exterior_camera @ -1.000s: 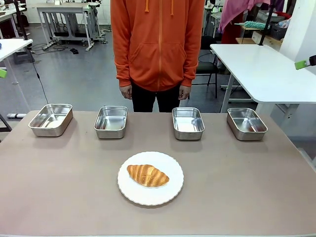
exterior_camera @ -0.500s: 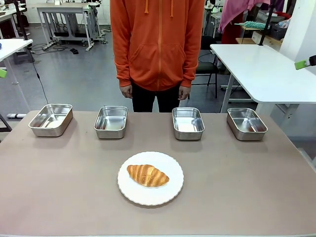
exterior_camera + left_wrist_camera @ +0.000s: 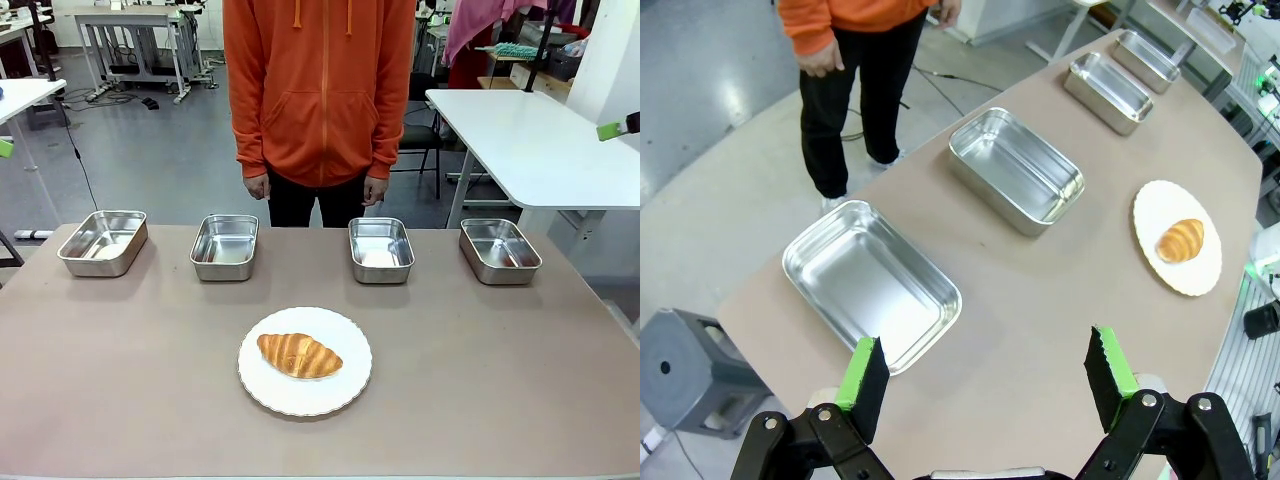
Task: Place the bread in the container.
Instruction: Place the Butter Roll into the Airtight Container indicated by the human.
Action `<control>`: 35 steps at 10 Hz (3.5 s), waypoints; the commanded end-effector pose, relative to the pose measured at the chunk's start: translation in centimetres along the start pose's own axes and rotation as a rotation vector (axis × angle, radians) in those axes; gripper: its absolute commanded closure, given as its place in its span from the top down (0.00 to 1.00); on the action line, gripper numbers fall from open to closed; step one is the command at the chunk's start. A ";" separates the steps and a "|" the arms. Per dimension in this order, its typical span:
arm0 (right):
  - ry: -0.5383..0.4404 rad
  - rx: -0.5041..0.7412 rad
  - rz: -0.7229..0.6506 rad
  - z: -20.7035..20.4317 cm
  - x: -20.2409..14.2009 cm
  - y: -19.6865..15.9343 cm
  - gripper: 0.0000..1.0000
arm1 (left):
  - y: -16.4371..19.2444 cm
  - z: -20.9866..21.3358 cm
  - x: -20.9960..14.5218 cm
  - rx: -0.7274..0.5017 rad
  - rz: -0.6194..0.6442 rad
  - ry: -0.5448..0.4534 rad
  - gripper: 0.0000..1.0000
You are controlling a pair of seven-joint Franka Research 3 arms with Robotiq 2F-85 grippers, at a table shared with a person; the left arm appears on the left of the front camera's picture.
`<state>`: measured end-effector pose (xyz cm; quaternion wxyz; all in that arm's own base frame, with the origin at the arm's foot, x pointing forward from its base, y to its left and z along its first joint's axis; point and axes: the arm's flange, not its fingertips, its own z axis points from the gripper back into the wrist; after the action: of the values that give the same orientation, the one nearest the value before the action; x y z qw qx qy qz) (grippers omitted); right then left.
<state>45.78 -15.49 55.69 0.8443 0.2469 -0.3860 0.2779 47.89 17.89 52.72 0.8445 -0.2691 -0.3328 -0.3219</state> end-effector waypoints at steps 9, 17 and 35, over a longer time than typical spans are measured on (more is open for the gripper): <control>-0.004 -0.002 0.003 -0.1 0.2 0.1 1.00 | 0.0 0.2 0.1 0.002 -0.004 -0.003 1.00; -0.004 -0.002 0.003 -0.1 0.2 0.1 1.00 | 0.0 0.2 0.1 0.002 -0.004 -0.003 1.00; -0.004 -0.002 0.003 -0.1 0.2 0.1 1.00 | 0.0 0.2 0.1 0.002 -0.004 -0.003 1.00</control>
<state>45.78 -15.50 55.69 0.8443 0.2468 -0.3860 0.2778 47.89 17.89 52.72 0.8445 -0.2691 -0.3328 -0.3219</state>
